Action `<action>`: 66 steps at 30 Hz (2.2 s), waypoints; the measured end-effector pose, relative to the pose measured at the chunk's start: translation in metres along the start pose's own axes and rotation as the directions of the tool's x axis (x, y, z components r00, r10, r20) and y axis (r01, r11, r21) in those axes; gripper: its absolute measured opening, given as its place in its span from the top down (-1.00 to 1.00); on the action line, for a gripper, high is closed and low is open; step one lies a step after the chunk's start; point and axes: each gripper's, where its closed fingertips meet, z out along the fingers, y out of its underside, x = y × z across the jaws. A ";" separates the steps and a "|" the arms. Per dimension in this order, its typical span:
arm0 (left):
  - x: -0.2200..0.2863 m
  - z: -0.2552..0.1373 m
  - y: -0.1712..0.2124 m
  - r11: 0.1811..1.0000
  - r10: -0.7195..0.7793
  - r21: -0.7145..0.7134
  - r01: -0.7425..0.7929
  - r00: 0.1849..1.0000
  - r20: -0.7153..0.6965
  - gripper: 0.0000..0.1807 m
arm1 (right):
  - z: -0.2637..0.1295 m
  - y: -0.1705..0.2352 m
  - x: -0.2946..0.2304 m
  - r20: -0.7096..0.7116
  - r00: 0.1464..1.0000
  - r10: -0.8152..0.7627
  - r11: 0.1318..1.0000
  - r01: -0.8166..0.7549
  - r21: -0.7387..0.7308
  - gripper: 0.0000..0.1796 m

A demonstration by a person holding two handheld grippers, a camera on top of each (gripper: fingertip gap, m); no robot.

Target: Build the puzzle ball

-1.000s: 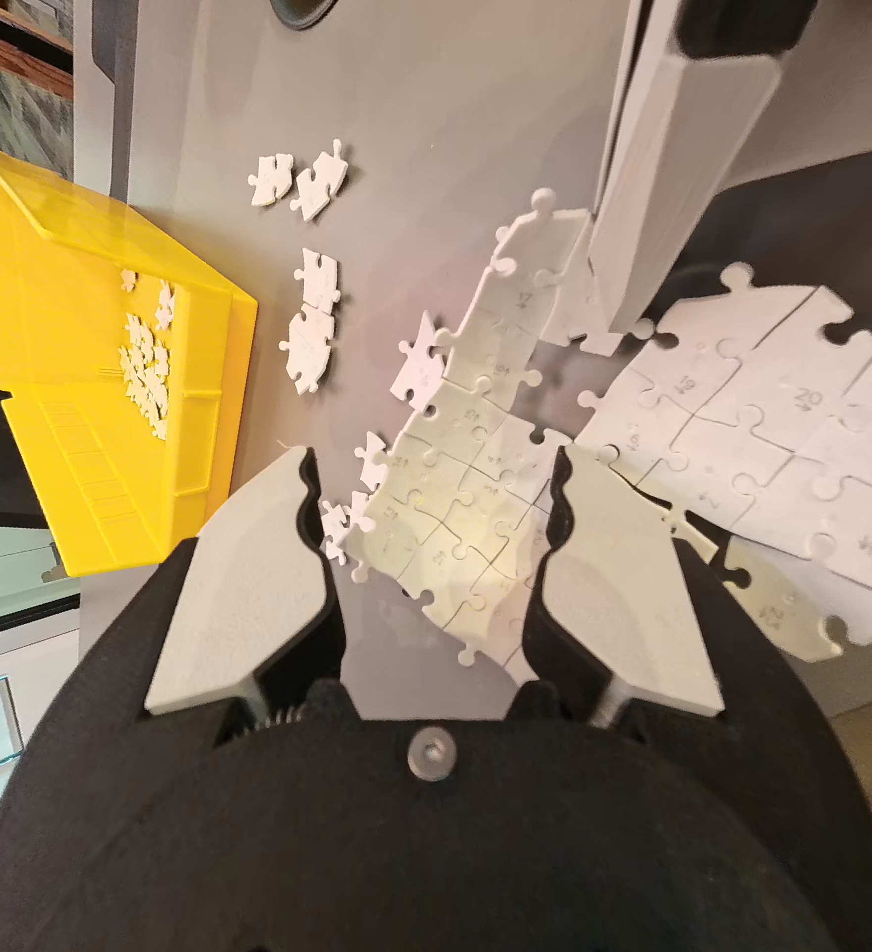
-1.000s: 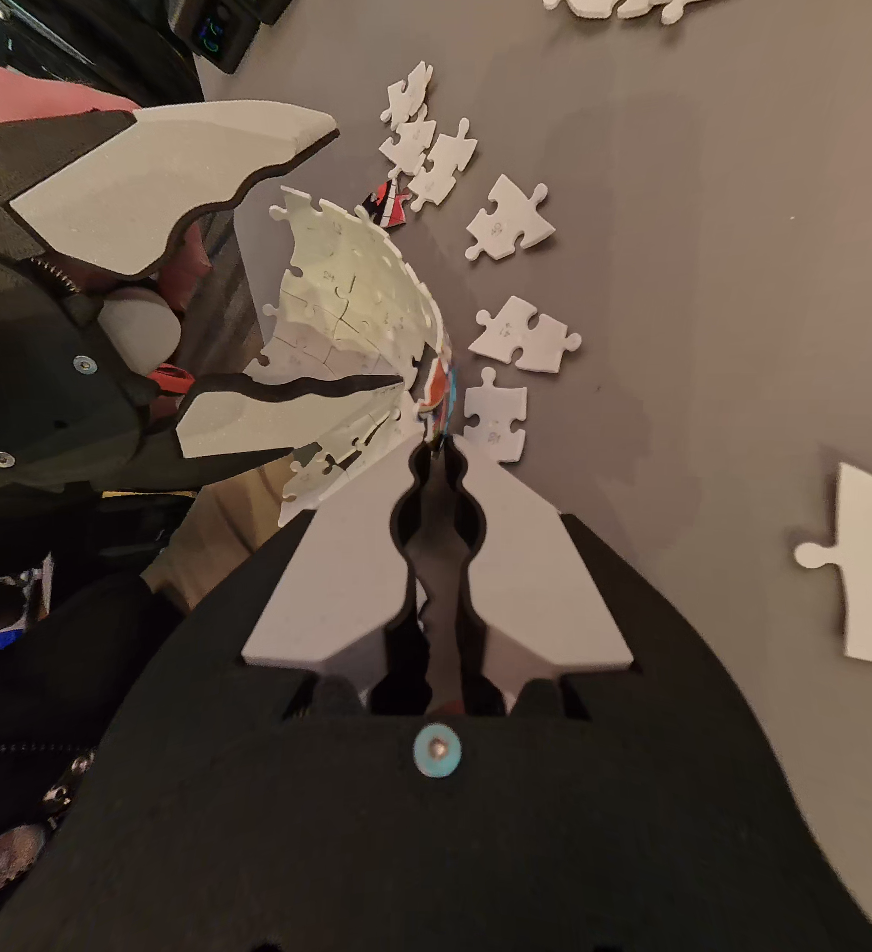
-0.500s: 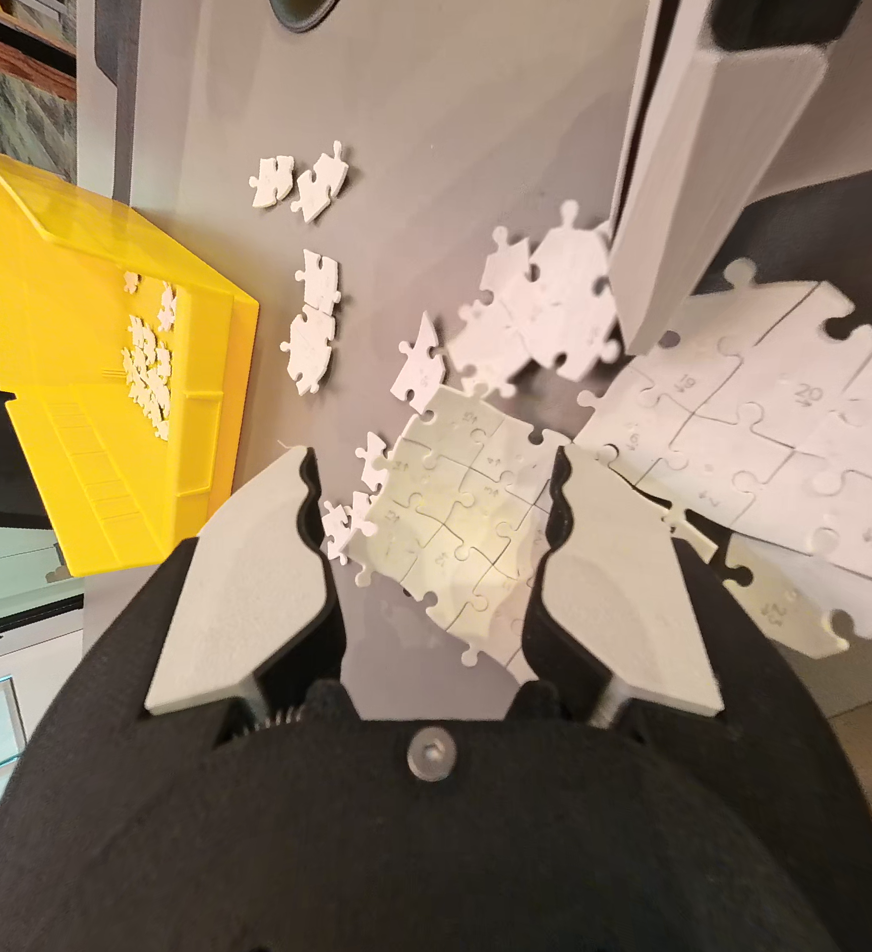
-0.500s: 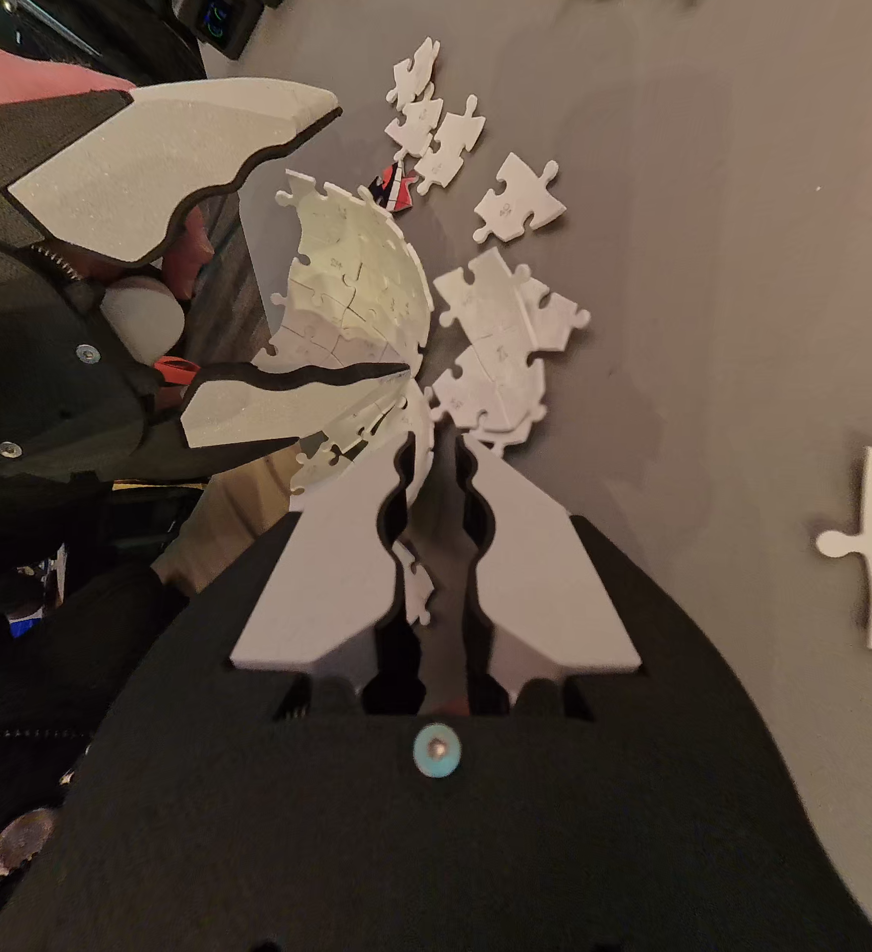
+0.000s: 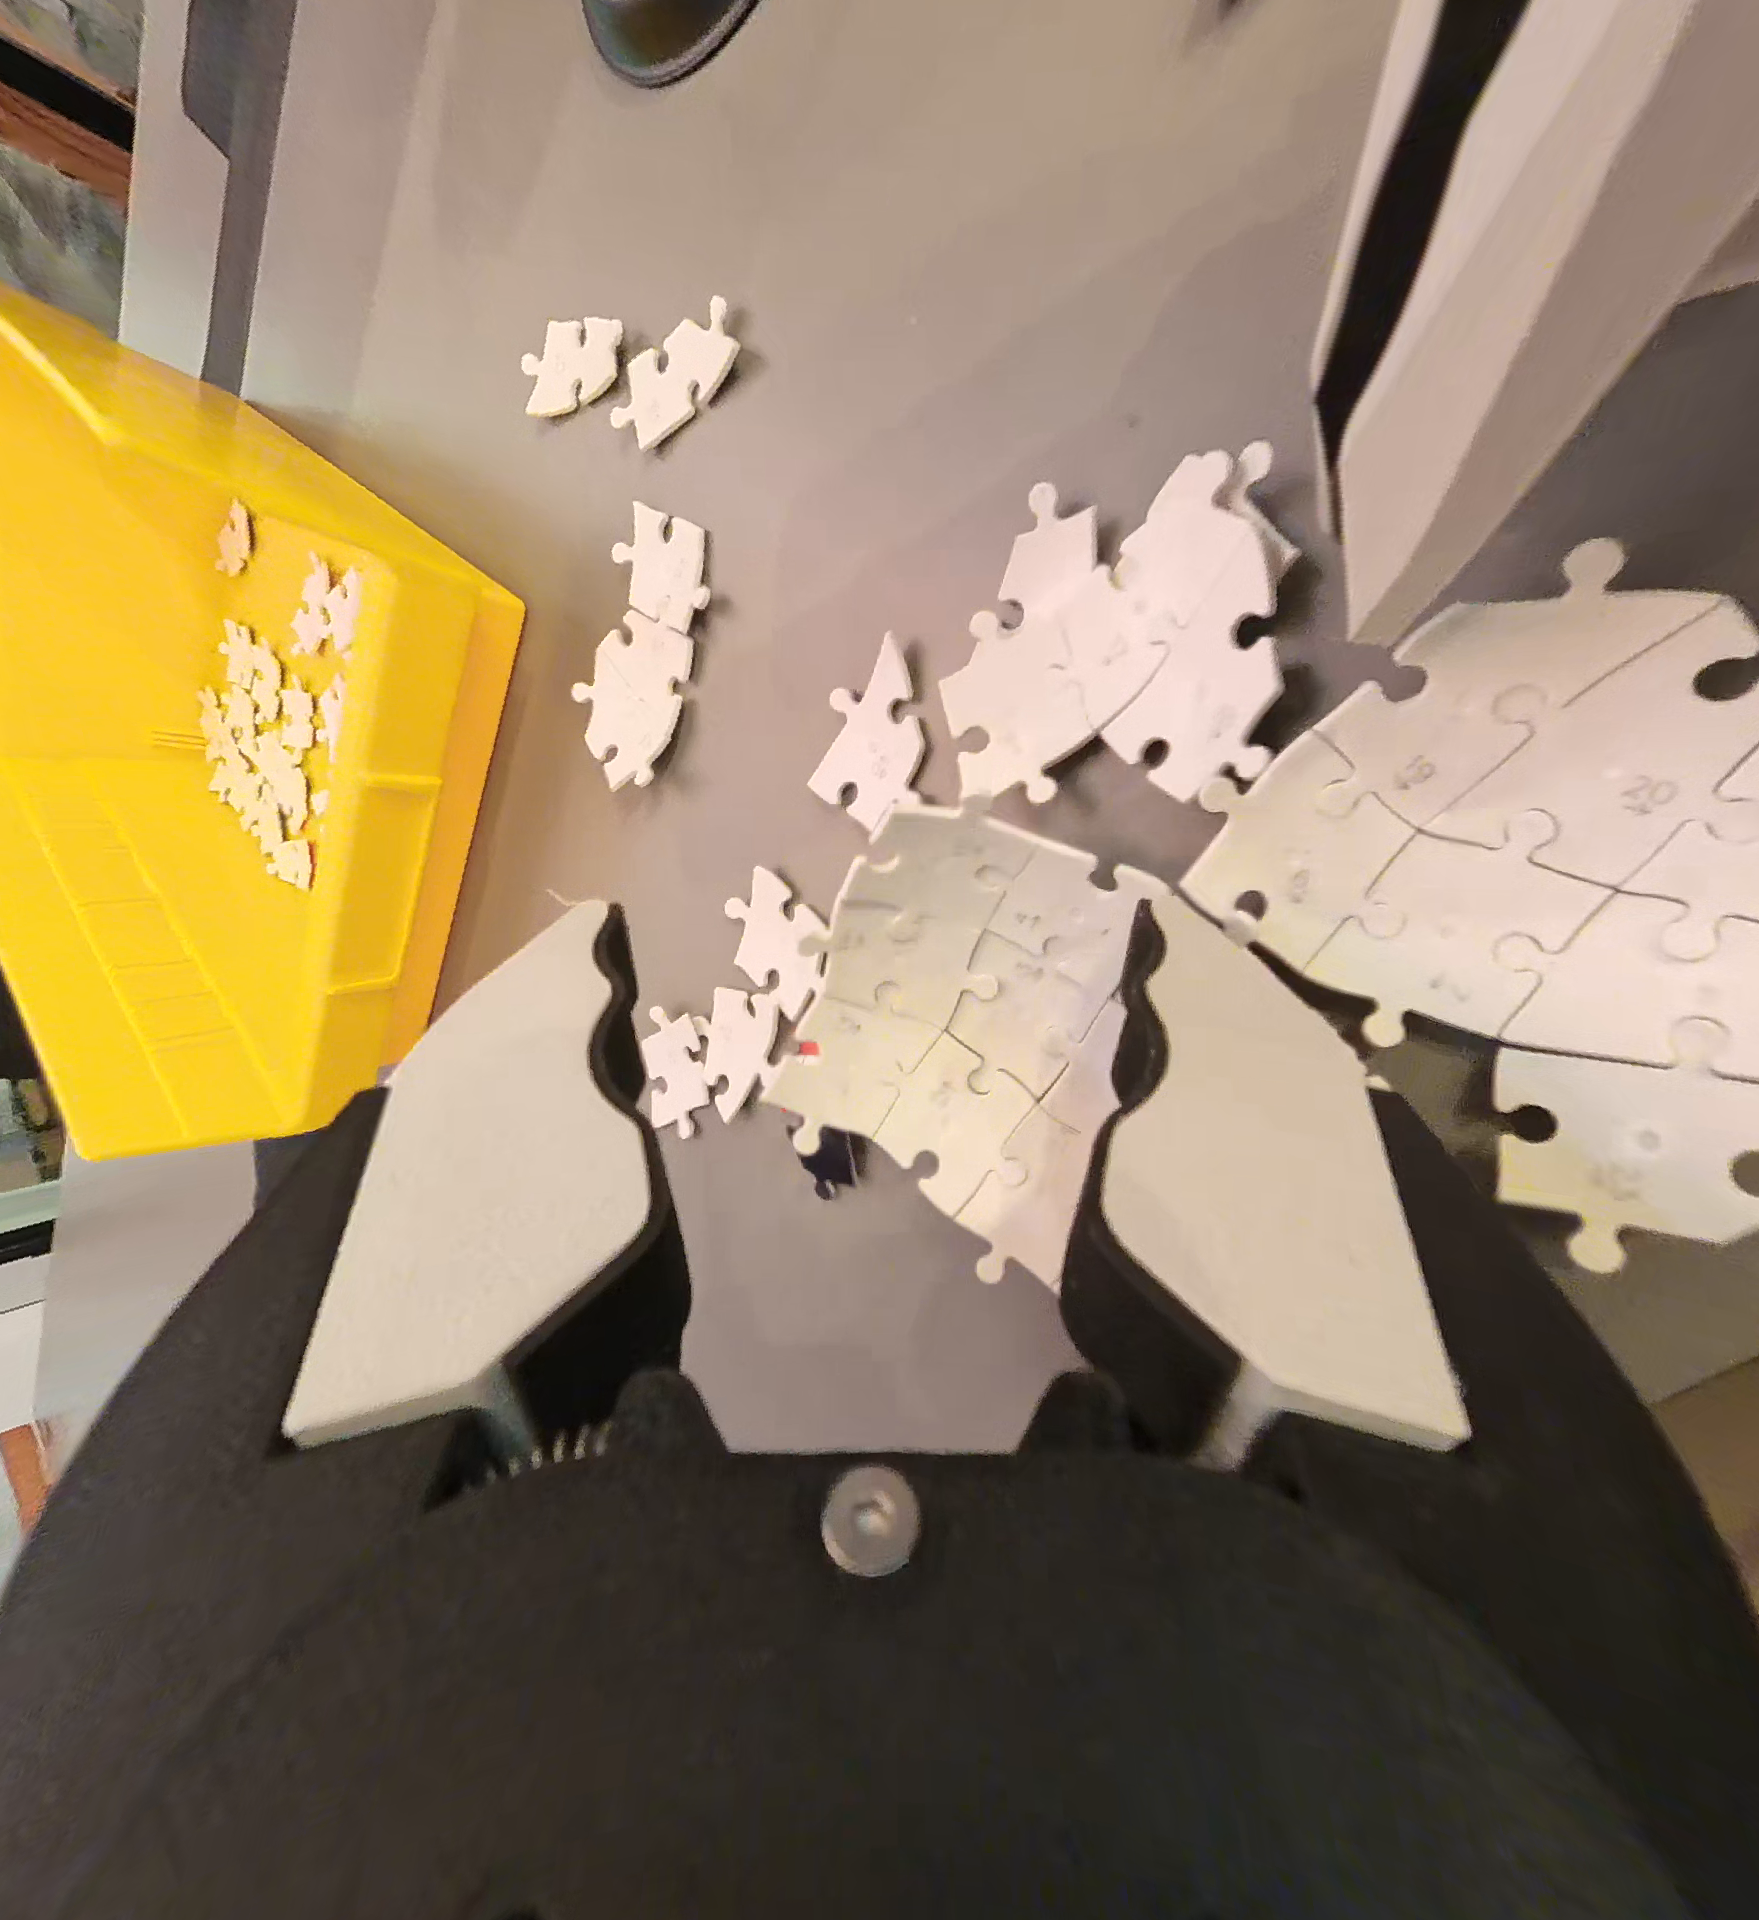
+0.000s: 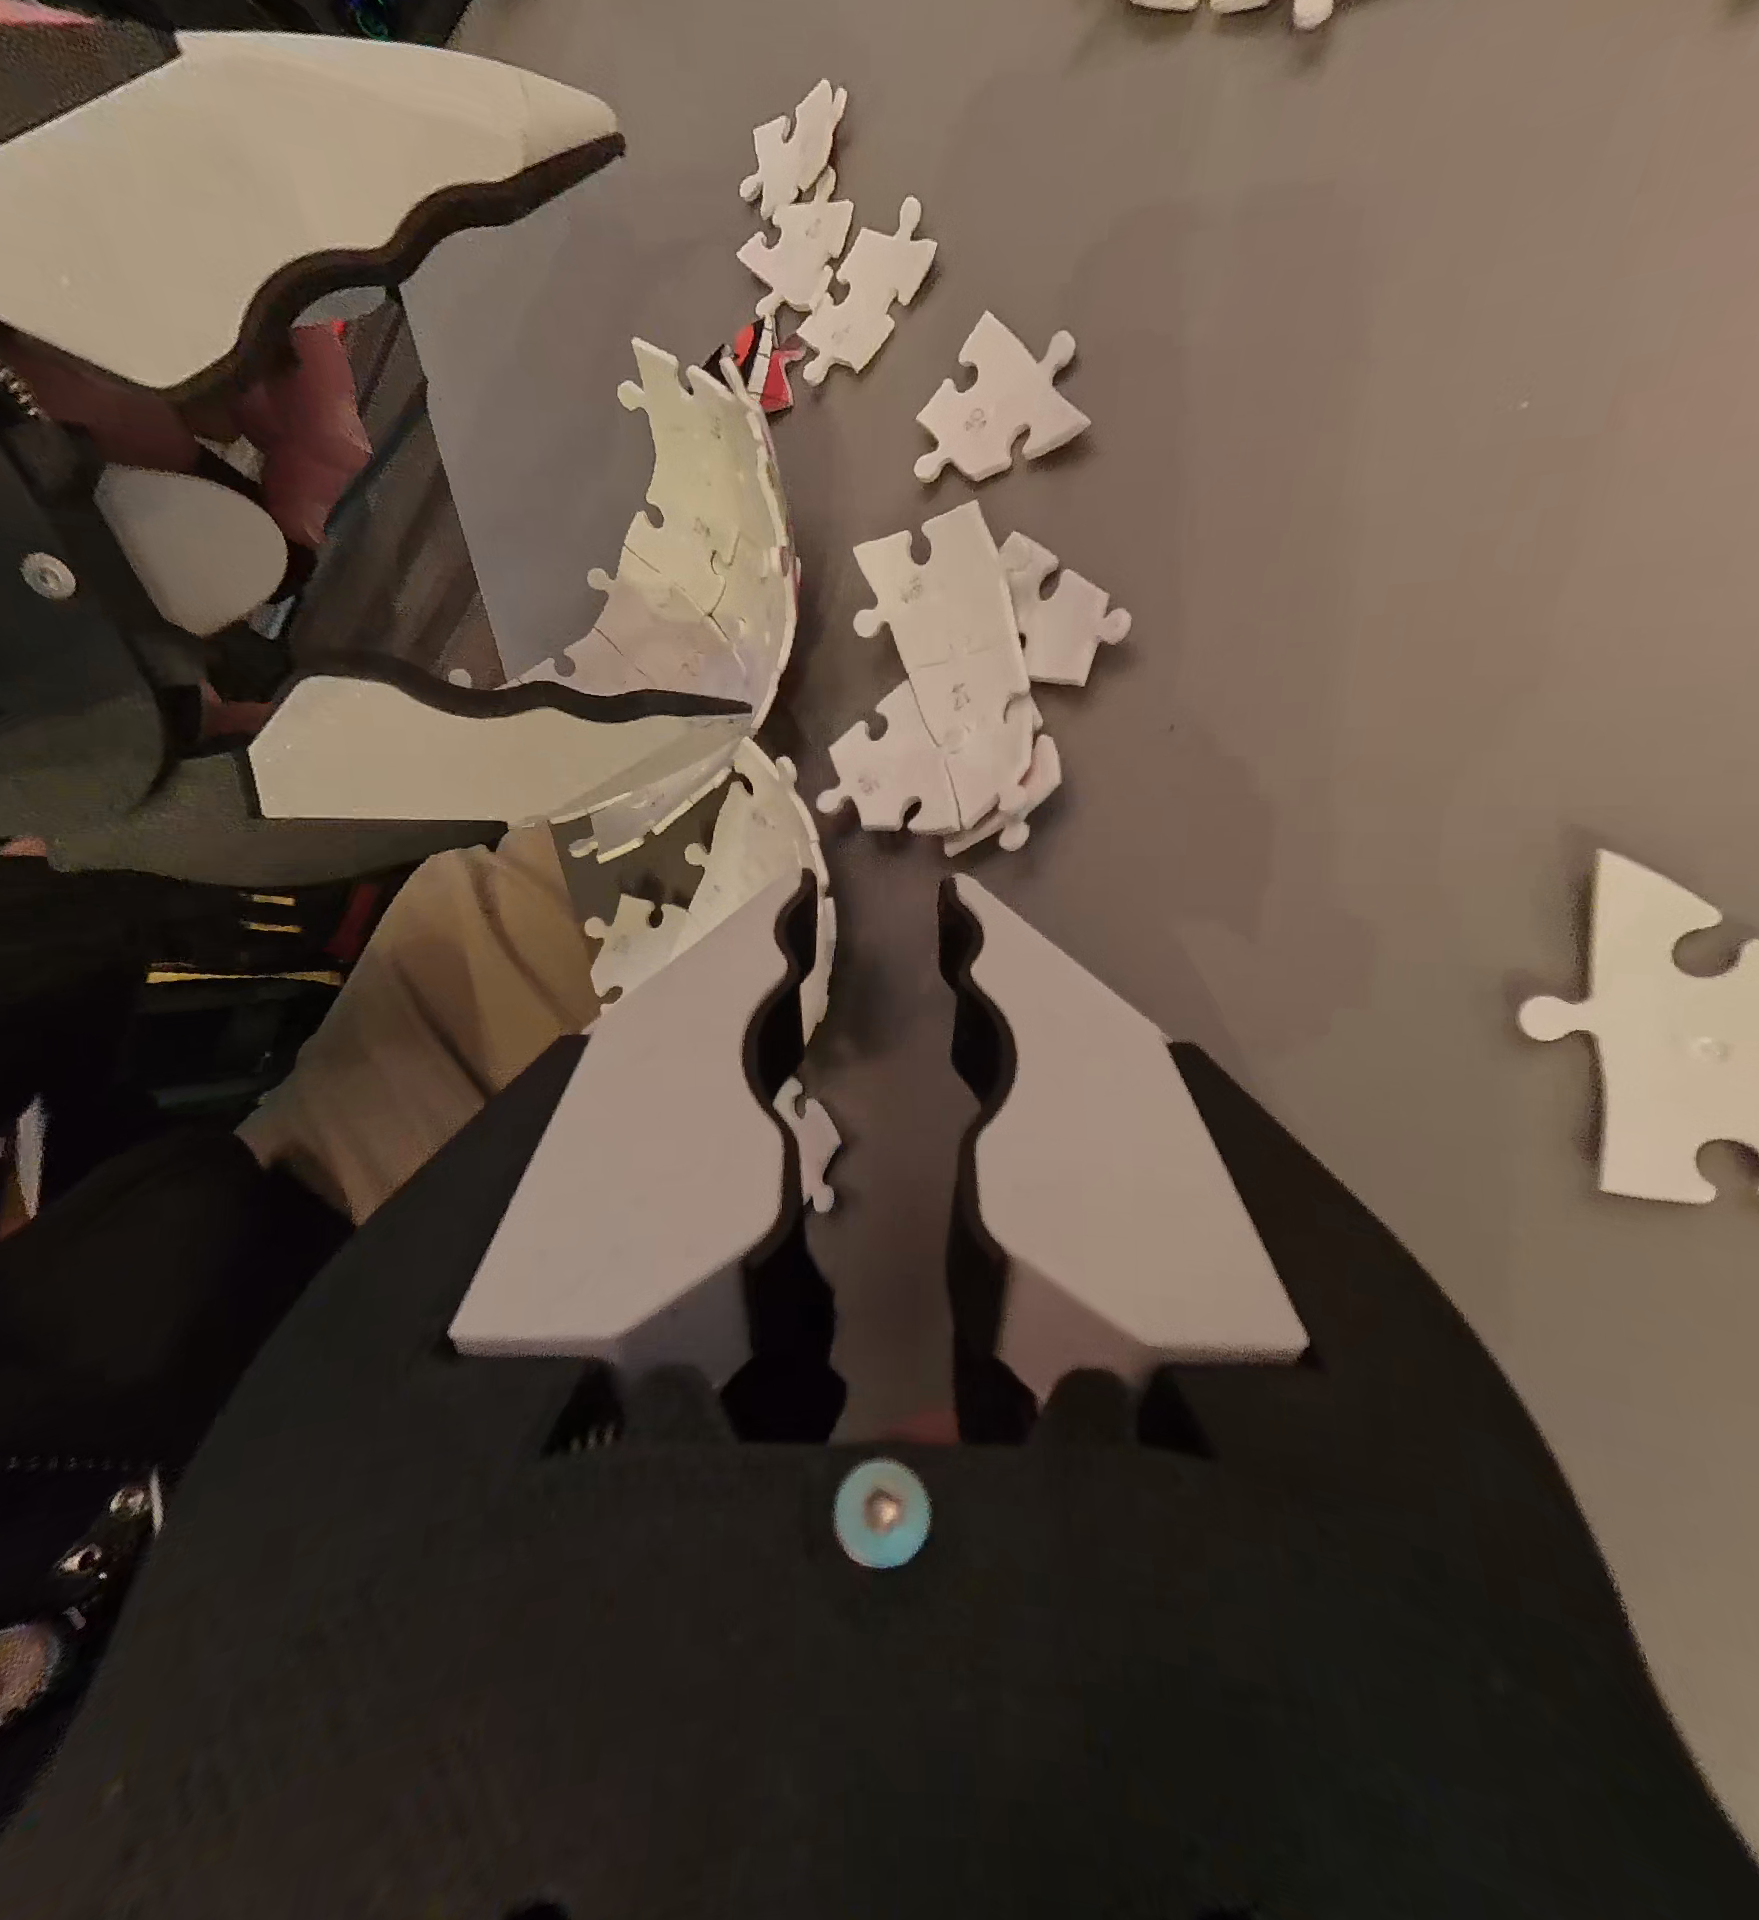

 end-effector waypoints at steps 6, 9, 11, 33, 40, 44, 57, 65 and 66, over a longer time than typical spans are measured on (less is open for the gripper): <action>-0.002 -0.008 -0.002 0.997 -0.066 0.043 0.068 0.997 -0.043 0.01 | -0.012 -0.005 -0.010 -0.074 0.985 -0.154 0.988 0.154 -0.005 0.76; -0.010 -0.016 0.002 0.990 -0.127 0.059 0.130 0.990 -0.055 0.01 | -0.014 -0.014 -0.025 -0.065 0.972 -0.225 0.974 0.226 0.014 0.76; -0.019 -0.024 0.009 0.980 -0.184 0.062 0.187 0.981 -0.055 0.01 | -0.010 -0.013 -0.032 -0.048 0.969 -0.244 0.970 0.244 0.001 0.72; 0.019 -0.009 0.049 0.749 -0.627 -0.175 0.639 0.599 -0.498 0.49 | 0.040 -0.005 -0.037 -0.034 0.853 -0.521 0.844 0.509 -0.167 0.95; 0.022 -0.005 0.042 0.724 -0.633 -0.182 0.665 0.536 -0.559 0.55 | 0.043 -0.003 -0.035 -0.032 0.848 -0.530 0.838 0.517 -0.178 0.95; 0.020 -0.005 0.044 0.695 -0.643 -0.198 0.692 0.473 -0.603 0.68 | 0.043 -0.002 -0.034 -0.028 0.852 -0.523 0.841 0.511 -0.177 0.96; 0.017 -0.005 0.049 0.662 -0.644 -0.180 0.728 0.429 -0.633 0.93 | 0.038 -0.015 -0.033 -0.036 0.878 -0.478 0.875 0.471 -0.113 0.82; 0.009 -0.011 0.045 0.676 -0.589 -0.075 0.734 0.476 -0.653 0.96 | 0.044 -0.034 -0.024 -0.024 0.932 -0.361 0.932 0.360 -0.044 0.72; 0.009 -0.011 0.046 0.672 -0.590 -0.074 0.737 0.472 -0.655 0.96 | 0.044 -0.035 -0.023 -0.020 0.936 -0.351 0.936 0.349 -0.045 0.71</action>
